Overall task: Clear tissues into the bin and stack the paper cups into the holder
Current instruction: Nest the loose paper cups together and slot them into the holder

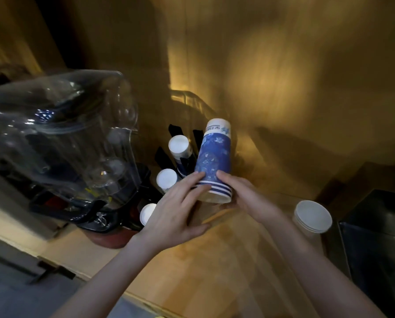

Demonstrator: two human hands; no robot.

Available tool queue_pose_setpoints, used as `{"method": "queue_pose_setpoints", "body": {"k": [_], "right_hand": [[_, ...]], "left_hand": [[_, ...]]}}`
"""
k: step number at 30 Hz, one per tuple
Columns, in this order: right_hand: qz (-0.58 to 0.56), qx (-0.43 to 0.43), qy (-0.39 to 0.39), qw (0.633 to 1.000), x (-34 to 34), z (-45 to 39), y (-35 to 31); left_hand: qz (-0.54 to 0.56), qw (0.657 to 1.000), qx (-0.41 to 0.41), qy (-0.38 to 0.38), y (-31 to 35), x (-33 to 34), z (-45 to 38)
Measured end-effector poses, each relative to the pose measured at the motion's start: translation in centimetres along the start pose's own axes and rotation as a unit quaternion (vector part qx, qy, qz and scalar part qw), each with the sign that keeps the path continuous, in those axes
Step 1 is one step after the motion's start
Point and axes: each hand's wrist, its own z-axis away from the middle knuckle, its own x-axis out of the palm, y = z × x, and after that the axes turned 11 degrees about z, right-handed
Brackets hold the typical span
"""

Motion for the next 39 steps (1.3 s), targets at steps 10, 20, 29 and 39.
{"method": "queue_pose_setpoints", "body": {"k": [10,20,29,39], "right_hand": [[0.153,-0.202,0.153,0.955,2.4,-4.0,-4.3],[0.248,-0.252,0.132,0.926,3.8,-9.0,-6.5],[0.29,-0.208,0.174,0.918,4.0,-12.7,-4.8],[0.348,-0.267,0.245,0.865,3.3,-12.3,-5.1]], "left_hand": [[0.27,0.916,-0.197,0.22,-0.7,-5.6,-4.8],[0.12,0.942,-0.162,0.27,-2.3,-10.4,-9.7],[0.089,0.941,-0.212,0.248,-5.9,-9.2,-10.4],[0.114,0.936,-0.275,0.185,-9.5,-4.6,-10.8]]}}
